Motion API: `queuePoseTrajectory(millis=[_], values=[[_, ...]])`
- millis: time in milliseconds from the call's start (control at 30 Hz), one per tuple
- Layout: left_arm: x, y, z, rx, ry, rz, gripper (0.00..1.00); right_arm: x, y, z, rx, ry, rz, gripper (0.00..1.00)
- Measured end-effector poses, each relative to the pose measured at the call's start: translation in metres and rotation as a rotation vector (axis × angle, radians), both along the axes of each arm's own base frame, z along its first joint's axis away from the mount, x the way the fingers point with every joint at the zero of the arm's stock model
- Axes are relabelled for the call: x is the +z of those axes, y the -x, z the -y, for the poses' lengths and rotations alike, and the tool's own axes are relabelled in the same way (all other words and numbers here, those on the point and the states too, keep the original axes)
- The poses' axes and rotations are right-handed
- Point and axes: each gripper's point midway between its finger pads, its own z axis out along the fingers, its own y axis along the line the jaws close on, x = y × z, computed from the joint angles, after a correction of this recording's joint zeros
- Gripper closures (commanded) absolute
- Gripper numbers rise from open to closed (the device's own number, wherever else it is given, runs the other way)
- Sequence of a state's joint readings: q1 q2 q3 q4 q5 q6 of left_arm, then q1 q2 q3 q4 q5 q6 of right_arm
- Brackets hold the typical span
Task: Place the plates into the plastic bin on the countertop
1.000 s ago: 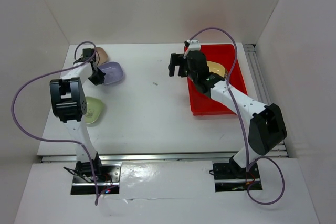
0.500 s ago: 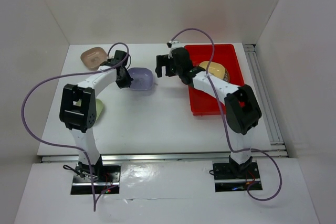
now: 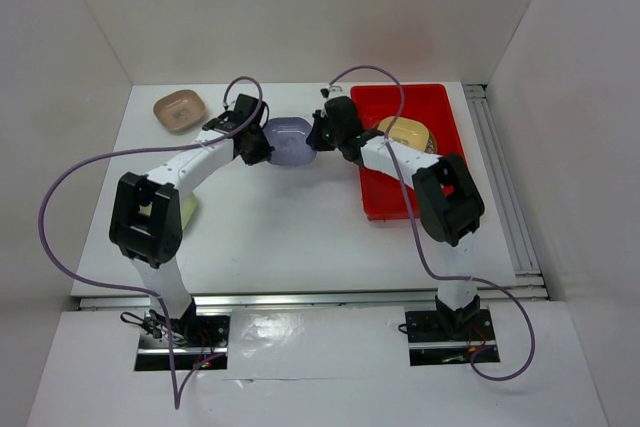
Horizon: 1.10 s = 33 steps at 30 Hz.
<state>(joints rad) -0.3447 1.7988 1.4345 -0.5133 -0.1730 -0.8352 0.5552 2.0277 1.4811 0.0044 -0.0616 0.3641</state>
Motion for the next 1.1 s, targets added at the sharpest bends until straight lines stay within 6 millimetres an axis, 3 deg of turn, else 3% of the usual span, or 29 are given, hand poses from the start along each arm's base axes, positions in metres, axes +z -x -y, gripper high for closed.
queuePoseTrajectory(millis=[67,100,133,233,333,400,500,567,667,800,867,933,967,1000,1033,1100], values=[[0.004,-0.002,0.004,-0.005,0.021,0.011,0.46,0.007,-0.007,0.004,-0.041,-0.026,0.005,1.0],[0.007,-0.002,0.008,-0.017,0.028,0.012,0.14,0.01,-0.01,0.009,-0.052,-0.021,0.014,1.0],[0.014,-0.005,0.011,-0.029,0.033,0.027,0.0,0.011,-0.011,0.014,-0.068,-0.007,0.015,1.0],[0.043,-0.019,0.019,-0.051,0.048,0.097,0.0,0.012,-0.017,0.034,-0.116,0.032,0.013,1.0],[0.077,-0.035,0.014,-0.059,0.043,0.17,0.0,0.021,-0.026,0.071,-0.192,0.061,0.009,1.0],[0.1,-0.049,-0.002,-0.043,0.023,0.209,0.0,0.035,-0.034,0.108,-0.261,0.058,0.026,1.0],[0.123,-0.079,-0.045,0.028,0.0,0.258,0.0,0.061,-0.041,0.182,-0.404,0.05,0.058,1.0],[0.122,-0.095,-0.075,0.083,-0.014,0.258,0.0,0.074,-0.042,0.225,-0.487,0.043,0.077,1.0],[0.099,-0.113,-0.118,0.155,-0.05,0.201,0.0,0.077,-0.037,0.281,-0.592,0.043,0.079,1.0],[0.056,-0.126,-0.16,0.219,-0.056,0.1,0.0,0.054,-0.028,0.31,-0.639,0.057,0.024,1.0],[0.037,-0.132,-0.178,0.242,-0.041,0.061,0.0,0.045,-0.024,0.312,-0.636,0.056,-0.002,0.85],[0.022,-0.134,-0.2,0.276,-0.029,0.032,0.0,0.042,-0.025,0.311,-0.631,0.046,-0.012,0.59],[0.015,-0.134,-0.211,0.295,-0.028,0.019,0.0,0.041,-0.025,0.31,-0.624,0.041,-0.015,0.26],[0.01,-0.133,-0.221,0.31,-0.024,0.006,0.0,0.041,-0.025,0.309,-0.624,0.034,-0.017,0.07],[0.006,-0.132,-0.232,0.327,-0.018,-0.003,0.0,0.042,-0.026,0.308,-0.616,0.033,-0.014,0.0],[0.003,-0.128,-0.249,0.356,-0.012,-0.011,0.0,0.041,-0.026,0.306,-0.605,0.029,-0.014,0.0]])
